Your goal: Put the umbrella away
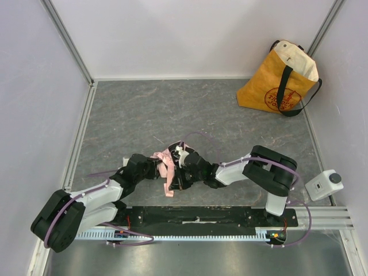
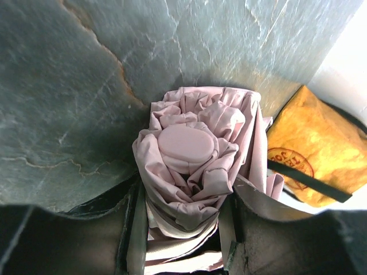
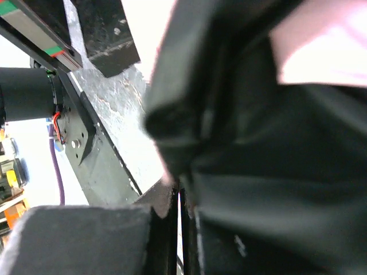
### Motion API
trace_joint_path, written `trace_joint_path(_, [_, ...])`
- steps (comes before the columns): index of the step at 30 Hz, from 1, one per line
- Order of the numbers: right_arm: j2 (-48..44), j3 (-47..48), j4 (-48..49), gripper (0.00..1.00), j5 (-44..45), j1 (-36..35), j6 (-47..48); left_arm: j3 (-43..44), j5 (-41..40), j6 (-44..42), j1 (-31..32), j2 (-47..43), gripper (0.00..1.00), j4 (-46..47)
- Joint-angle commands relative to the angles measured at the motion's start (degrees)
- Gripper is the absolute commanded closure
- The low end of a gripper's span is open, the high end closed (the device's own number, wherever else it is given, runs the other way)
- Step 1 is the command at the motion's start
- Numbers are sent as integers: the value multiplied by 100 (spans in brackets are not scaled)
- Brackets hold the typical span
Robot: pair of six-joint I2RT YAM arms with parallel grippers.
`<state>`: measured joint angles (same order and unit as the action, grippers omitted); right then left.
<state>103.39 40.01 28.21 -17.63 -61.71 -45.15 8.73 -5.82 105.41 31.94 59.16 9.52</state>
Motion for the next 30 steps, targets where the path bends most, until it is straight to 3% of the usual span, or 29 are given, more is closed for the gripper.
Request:
trace_joint_path(1, [549, 489, -666, 100, 453, -34, 823, 111, 336, 455, 5, 298, 98, -223])
trace_joint_path(5, [752, 429, -404, 99, 295, 45, 735, 252, 275, 253, 5, 325, 98, -275])
trace_joint_path(11, [253, 385, -1666, 77, 751, 80, 1182, 138, 56, -177, 5, 307, 98, -398])
trace_joint_path(14, [-292, 577, -2965, 60, 1032, 72, 1507, 76, -172, -704, 31, 281, 98, -407])
trace_joint_path(19, [-1434, 999, -4689, 16, 1568, 80, 2158, -231, -559, -1065, 49, 307, 98, -144])
trace_joint_path(22, [-1944, 1674, -5560, 3, 1980, 115, 2667, -345, -639, -1180, 40, 307, 98, -56])
trace_joint_path(25, [-2017, 2448, -5862, 2, 1904, 395, 3300, -399, -657, -1277, 31, 325, 98, 50])
trace_joint_path(30, [-1008, 3538, -5090, 2, 755, 1266, 4241, -381, -648, -1356, 57, 360, 98, 94])
